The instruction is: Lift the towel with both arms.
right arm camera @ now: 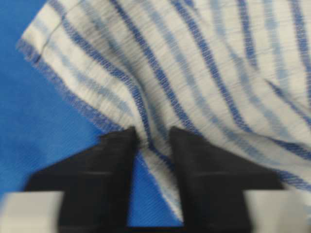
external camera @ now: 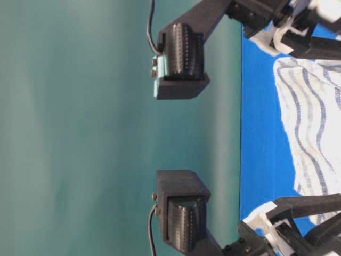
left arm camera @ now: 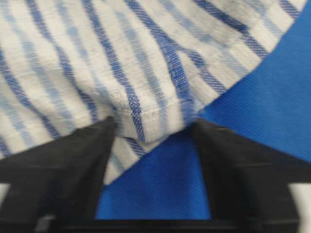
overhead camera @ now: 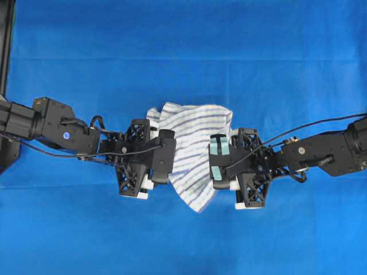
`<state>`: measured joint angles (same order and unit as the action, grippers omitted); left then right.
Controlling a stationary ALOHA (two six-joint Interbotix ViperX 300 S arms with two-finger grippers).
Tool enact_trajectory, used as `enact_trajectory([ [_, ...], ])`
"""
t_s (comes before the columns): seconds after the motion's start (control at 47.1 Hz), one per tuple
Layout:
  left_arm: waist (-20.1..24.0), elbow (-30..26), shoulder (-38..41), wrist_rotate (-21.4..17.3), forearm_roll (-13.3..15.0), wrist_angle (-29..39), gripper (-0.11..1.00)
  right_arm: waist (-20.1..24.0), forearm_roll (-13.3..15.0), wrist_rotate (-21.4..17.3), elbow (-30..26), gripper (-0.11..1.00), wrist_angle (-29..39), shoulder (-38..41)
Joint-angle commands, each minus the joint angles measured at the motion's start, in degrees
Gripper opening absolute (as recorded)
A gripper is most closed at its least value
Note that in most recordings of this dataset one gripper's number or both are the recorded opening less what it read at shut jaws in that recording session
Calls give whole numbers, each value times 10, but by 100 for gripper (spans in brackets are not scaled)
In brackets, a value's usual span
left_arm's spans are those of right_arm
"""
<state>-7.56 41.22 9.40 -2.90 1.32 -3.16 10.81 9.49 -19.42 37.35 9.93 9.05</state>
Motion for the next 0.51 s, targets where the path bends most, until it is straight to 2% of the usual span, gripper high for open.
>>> enact_trajectory([
  [0.0, 0, -10, -6, 2, 0, -4, 47, -2, -1, 0, -6, 18, -4, -9],
  [0.021, 0, -10, -7, 2, 1, -4, 39, -2, -2, 0, -6, 10, -5, -8],
  [0.064, 0, -10, -6, 2, 0, -4, 29, -2, -1, 0, -6, 2, -6, -9],
  [0.127, 0, -9, -8, 2, 0, -3, 13, -2, -1, 0, -6, 2, -12, -9],
  [0.191, 0, -9, -9, 2, 1, -2, 3, -2, -2, 0, -6, 2, -21, -9],
  [0.34, 0, -10, -22, 2, 1, 7, 3, -5, -1, -1, -8, 2, -25, -13],
  [0.488, 3, -12, -69, 3, 0, 40, 3, -7, -2, -1, -16, 2, -17, -42],
])
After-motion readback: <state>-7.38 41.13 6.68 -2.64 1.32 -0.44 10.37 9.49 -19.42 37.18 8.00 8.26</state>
